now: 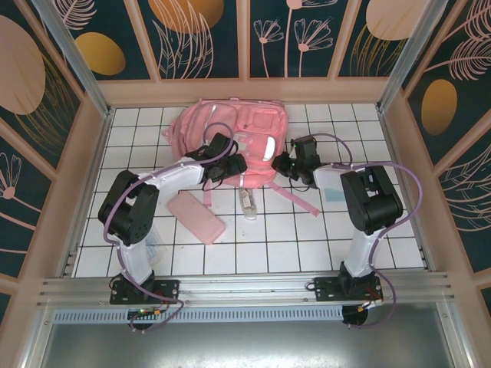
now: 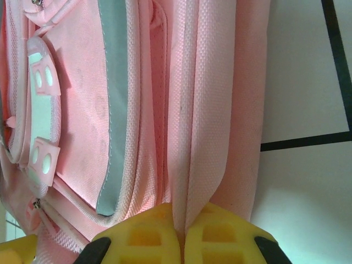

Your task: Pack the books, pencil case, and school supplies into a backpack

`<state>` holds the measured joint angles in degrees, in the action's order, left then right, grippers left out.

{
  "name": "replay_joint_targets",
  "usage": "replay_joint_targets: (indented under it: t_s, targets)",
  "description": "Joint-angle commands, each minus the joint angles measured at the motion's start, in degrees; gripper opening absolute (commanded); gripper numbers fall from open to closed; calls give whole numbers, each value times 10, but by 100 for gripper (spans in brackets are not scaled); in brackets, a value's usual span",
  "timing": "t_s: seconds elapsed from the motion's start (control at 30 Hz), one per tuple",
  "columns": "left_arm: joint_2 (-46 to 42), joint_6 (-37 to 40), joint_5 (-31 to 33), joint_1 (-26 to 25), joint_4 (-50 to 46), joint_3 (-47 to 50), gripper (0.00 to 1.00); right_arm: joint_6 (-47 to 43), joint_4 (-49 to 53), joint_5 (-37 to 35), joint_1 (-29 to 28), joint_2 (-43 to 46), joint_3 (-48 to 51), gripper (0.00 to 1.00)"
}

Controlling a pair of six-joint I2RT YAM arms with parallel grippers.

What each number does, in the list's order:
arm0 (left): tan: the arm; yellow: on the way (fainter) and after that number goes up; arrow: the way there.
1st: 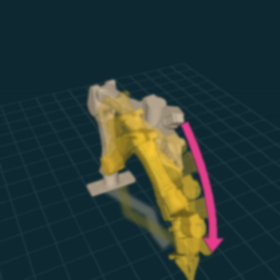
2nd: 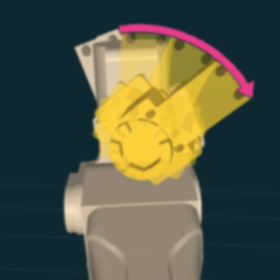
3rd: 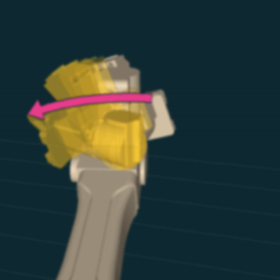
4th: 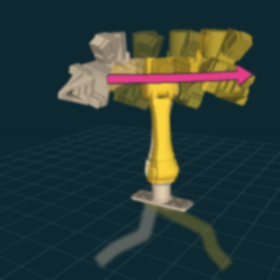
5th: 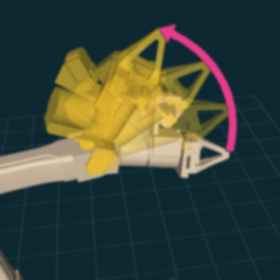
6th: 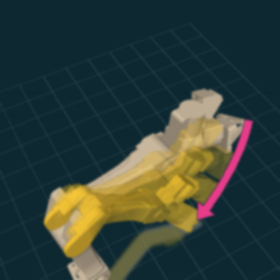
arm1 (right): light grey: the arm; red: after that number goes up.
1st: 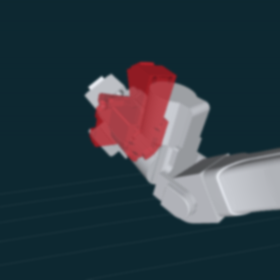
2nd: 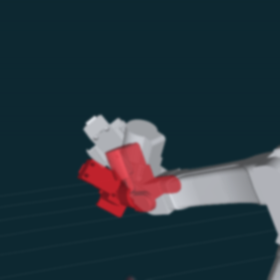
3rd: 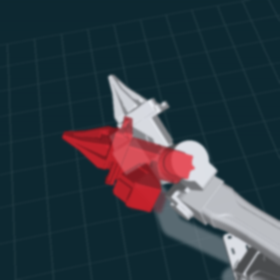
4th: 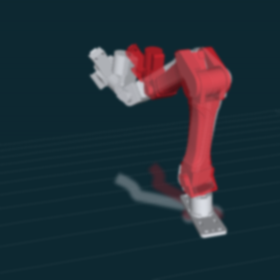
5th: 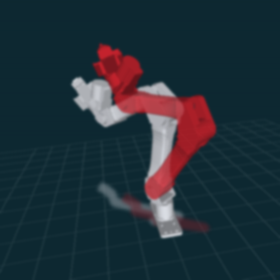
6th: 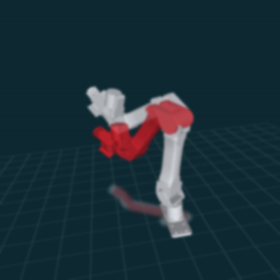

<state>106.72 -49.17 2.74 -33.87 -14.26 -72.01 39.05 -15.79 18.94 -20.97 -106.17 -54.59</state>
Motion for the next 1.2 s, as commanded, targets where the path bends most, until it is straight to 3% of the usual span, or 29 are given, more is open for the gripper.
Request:
replay_joint_targets:
  t_s: [0.0,0.2,0.43,0.73,0.9,1.17]
  targets:
    - [5,4,59,0,-19,-24,72,-1,25,-1,-21,4,21,0]
    - [-14,4,69,0,-9,-24,69,-2,25,0,-21,0,19,0]
    - [29,-28,20,0,29,-11,69,-2,28,0,-22,-2,17,0]
    - [64,-50,32,1,57,30,62,-3,28,-4,-22,-1,15,0]
    - [78,-43,81,7,58,30,37,-7,31,-5,-21,1,13,0]
    - [76,-27,74,19,56,33,5,-13,40,-16,-22,9,16,0]
